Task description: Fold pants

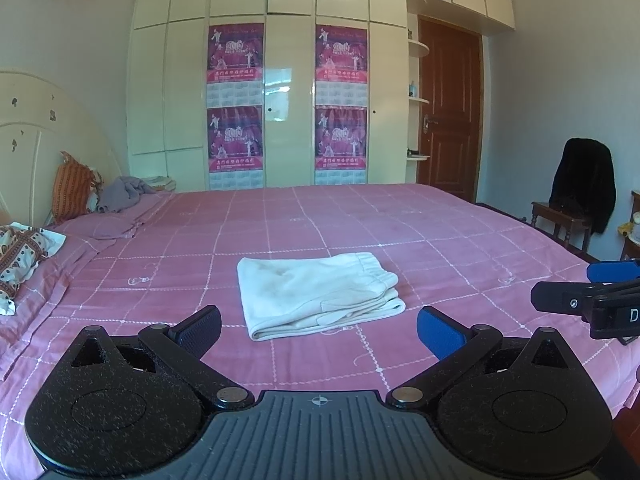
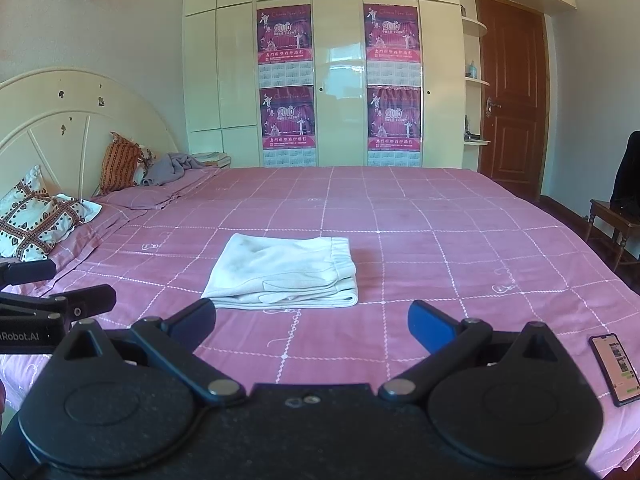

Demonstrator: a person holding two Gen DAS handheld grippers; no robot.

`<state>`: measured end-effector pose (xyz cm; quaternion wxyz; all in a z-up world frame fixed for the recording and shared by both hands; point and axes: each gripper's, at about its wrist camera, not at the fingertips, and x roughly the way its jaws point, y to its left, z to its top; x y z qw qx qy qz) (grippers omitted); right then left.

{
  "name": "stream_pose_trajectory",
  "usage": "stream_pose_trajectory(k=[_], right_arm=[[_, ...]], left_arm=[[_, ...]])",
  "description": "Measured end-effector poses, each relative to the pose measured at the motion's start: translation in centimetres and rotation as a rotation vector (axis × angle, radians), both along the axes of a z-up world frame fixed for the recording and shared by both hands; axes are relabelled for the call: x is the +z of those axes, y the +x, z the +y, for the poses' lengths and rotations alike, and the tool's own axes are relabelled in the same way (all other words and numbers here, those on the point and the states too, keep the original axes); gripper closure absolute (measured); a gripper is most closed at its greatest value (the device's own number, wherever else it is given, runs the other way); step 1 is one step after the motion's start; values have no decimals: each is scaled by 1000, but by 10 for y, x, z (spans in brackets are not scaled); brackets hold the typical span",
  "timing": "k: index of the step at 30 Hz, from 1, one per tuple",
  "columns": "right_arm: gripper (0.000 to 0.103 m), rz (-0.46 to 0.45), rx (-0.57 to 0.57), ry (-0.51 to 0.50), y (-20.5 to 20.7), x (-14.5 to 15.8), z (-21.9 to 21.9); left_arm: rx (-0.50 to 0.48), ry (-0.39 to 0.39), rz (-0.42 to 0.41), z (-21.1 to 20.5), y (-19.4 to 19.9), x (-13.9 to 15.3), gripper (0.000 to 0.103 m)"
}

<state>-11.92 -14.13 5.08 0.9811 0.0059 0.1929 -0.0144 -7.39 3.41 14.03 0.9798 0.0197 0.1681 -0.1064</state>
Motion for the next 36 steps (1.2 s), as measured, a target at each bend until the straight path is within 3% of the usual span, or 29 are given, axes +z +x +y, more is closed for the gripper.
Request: stream_pose_trajectory(k=[36], right_arm=[[0, -1, -1, 0, 0, 0, 0]], left_arm=[[2, -3, -15, -1, -1, 0, 0]])
